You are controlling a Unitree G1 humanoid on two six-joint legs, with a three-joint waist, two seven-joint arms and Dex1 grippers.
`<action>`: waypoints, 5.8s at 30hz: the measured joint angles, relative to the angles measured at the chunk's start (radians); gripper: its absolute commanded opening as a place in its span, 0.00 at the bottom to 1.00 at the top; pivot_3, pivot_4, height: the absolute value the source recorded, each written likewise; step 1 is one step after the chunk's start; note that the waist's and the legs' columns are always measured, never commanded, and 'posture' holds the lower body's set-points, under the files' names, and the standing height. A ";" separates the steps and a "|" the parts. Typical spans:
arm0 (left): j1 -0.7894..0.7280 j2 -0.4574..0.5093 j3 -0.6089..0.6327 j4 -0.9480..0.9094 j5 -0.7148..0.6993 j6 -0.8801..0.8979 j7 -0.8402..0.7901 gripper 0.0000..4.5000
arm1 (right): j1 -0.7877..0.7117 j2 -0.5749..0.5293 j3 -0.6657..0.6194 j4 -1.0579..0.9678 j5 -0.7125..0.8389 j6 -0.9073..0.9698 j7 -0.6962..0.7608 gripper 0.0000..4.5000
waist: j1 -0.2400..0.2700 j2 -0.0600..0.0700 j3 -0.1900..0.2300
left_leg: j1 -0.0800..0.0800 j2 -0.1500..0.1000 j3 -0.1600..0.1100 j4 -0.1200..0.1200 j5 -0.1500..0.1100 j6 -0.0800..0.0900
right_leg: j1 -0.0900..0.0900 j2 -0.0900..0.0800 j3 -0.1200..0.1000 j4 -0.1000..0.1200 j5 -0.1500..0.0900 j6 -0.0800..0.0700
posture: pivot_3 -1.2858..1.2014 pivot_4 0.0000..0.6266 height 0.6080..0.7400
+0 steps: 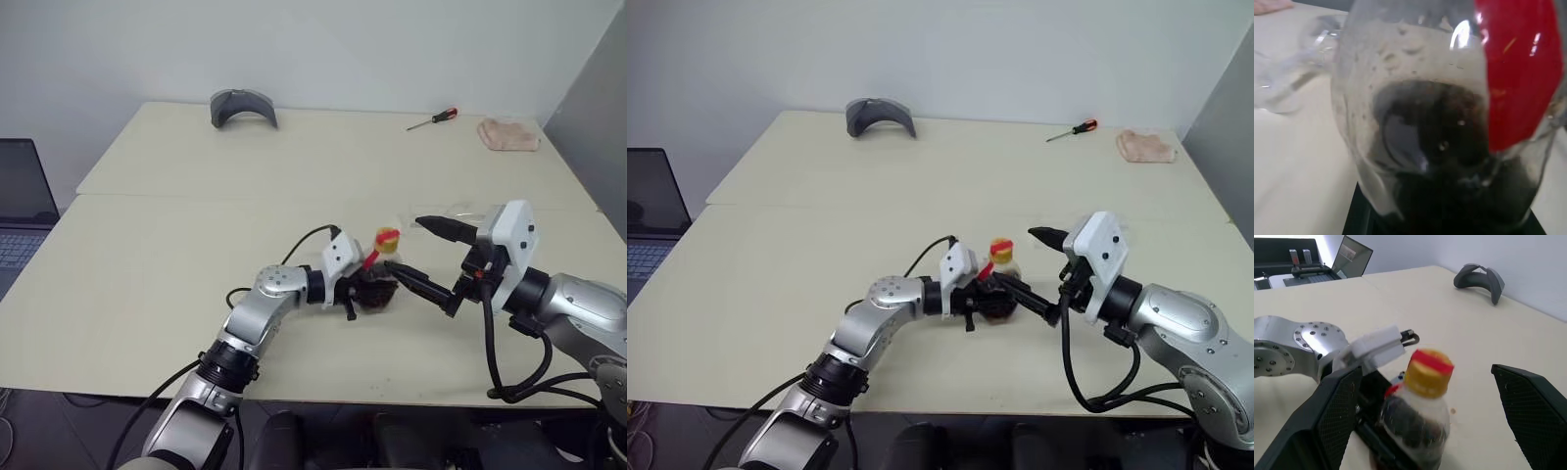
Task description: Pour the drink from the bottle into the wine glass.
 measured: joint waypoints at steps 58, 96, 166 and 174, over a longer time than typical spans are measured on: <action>-0.041 -0.074 0.010 0.050 0.108 -0.139 0.073 0.19 | -0.078 -0.082 -0.050 0.184 0.102 -0.043 0.180 0.80 | 0.003 0.000 0.000 | -0.002 0.000 -0.001 0.000 0.000 0.002 | -0.002 0.000 -0.001 0.001 0.000 0.000 | 0.52 0.24 1.00; -0.051 -0.087 0.019 0.113 0.125 -0.156 0.078 0.18 | 0.092 0.317 0.177 -0.022 -0.261 -0.113 -0.326 0.27 | 0.000 0.000 0.000 | -0.002 0.000 0.000 0.000 0.001 0.001 | -0.003 0.001 0.001 0.001 0.000 0.002 | 0.52 0.24 1.00; -0.022 -0.049 0.006 0.068 0.088 -0.177 -0.077 0.17 | 0.054 0.030 0.014 0.069 0.151 -0.065 -0.197 0.82 | 0.002 0.001 0.000 | -0.005 0.000 0.000 0.000 0.001 0.003 | -0.004 0.001 0.001 0.000 0.000 0.002 | 0.52 0.24 1.00; -0.021 -0.046 0.007 0.071 0.089 -0.175 -0.064 0.17 | 0.233 -0.040 -0.161 0.079 0.236 -0.087 -0.058 0.82 | 0.002 0.001 0.000 | -0.005 0.000 -0.001 0.000 0.001 0.003 | -0.004 0.001 0.000 0.000 0.000 0.002 | 0.52 0.24 1.00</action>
